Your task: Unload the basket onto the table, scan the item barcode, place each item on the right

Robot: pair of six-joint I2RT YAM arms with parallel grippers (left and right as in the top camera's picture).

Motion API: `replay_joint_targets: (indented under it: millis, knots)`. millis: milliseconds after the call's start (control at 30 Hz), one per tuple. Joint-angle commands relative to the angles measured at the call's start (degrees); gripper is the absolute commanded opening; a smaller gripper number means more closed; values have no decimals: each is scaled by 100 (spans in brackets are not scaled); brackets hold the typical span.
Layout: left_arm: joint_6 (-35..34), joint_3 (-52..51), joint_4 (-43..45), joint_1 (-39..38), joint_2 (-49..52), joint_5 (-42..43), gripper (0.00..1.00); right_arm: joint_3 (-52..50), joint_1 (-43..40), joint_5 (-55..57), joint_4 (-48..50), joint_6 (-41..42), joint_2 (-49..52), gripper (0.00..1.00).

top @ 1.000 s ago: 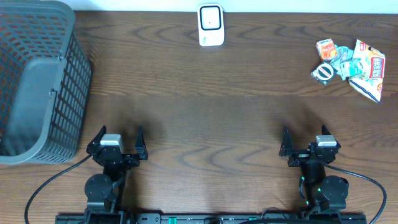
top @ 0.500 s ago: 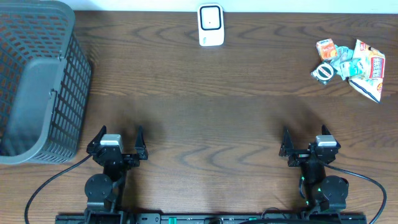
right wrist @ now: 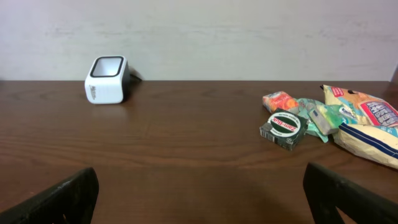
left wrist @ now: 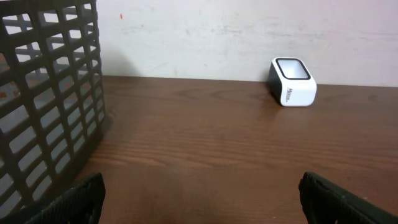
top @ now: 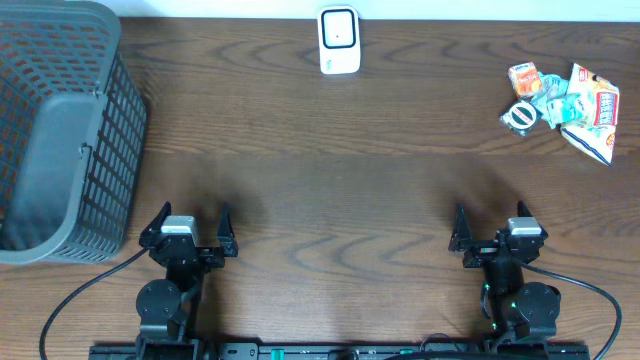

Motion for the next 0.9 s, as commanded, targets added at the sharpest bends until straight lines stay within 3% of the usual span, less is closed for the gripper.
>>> replay_joint_targets:
  millis: [0, 867]
  knots:
    - [35, -98, -205, -2, -35, 17, 98, -7, 4, 39, -26, -42, -37, 99]
    - [35, -98, -205, -2, -35, 15, 98, -7, -83, 39, -24, -39, -37, 99]
